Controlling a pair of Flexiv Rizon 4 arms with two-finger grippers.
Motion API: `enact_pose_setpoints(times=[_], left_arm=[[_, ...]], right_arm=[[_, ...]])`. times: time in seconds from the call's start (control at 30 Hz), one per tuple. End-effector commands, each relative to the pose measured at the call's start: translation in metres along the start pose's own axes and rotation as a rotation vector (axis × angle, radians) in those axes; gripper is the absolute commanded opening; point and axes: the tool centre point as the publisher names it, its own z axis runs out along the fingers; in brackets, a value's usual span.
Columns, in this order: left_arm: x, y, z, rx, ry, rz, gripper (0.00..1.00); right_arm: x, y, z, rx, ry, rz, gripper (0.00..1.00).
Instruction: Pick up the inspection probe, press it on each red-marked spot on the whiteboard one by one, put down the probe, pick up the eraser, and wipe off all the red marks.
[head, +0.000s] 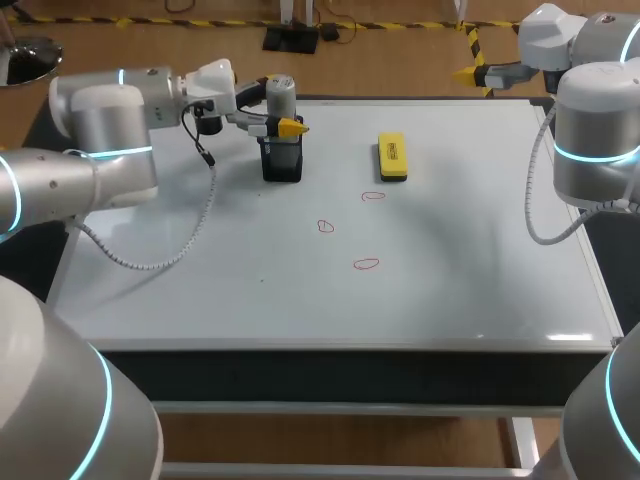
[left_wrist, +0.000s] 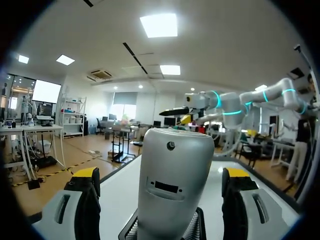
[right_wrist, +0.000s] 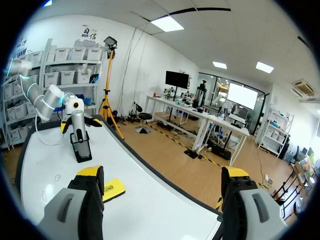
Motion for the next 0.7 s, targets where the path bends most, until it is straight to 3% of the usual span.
enact_pose_setpoints(times=[0.03, 0.13, 0.23, 0.3, 0.33, 0.4, 0.7], left_arm=[[-0.0012, 0.0018, -0.0003, 0.004, 0.006, 0.002, 1.00], [-0.0006, 0.0019, -0.0010, 0.003, 0.008, 0.002, 0.97], [0.0006, 0.0028, -0.0009, 0.001, 0.014, 0.001, 0.74], [0.0014, 0.0037, -0.0007, 0.001, 0.017, 0.000, 0.44], [0.0018, 0.0042, -0.0007, 0.000, 0.022, -0.001, 0.37], [0.0029, 0.0047, -0.0009, -0.003, 0.025, 0.000, 0.00], [0.0061, 0.0034, -0.0047, -0.005, 0.030, 0.011, 0.00]], right_arm=[[-0.0004, -0.0004, 0.0002, -0.001, 0.001, 0.000, 1.00], [-0.0004, -0.0004, 0.0002, -0.001, 0.001, 0.000, 1.00], [-0.0004, -0.0004, 0.0002, -0.001, 0.001, 0.000, 1.00], [-0.0004, -0.0004, 0.0002, -0.001, 0.001, 0.000, 1.00], [-0.0004, -0.0004, 0.0002, -0.001, 0.001, 0.000, 1.00], [-0.0004, -0.0004, 0.0002, -0.001, 0.001, 0.000, 1.00], [-0.0004, -0.0004, 0.0002, -0.001, 0.001, 0.000, 1.00]])
